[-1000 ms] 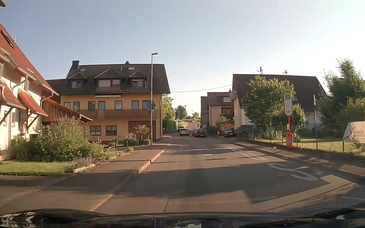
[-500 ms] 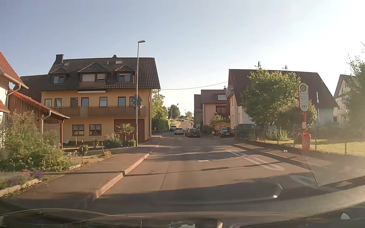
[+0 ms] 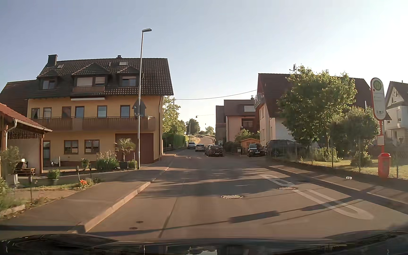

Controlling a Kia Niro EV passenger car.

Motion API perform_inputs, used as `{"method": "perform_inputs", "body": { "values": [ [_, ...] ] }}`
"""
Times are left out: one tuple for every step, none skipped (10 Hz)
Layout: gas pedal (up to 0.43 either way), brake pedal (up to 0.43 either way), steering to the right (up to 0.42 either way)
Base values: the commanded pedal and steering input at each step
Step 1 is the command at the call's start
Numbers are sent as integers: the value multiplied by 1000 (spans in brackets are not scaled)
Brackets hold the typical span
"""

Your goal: Follow the waypoints while adhering to traffic rules and regulations

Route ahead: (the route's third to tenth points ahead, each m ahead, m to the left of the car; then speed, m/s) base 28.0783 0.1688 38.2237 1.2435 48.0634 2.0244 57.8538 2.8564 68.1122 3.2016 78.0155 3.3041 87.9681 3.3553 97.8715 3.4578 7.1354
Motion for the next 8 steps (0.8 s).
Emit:
{"method": "perform_inputs", "body": {
  "values": [
    [177,0,-5],
    [177,0,-7],
    [177,0,-11],
    [177,0,-12],
    [177,0,-12],
    [177,0,-12],
    [177,0,-14],
    [177,0,-18]
  ]
}}
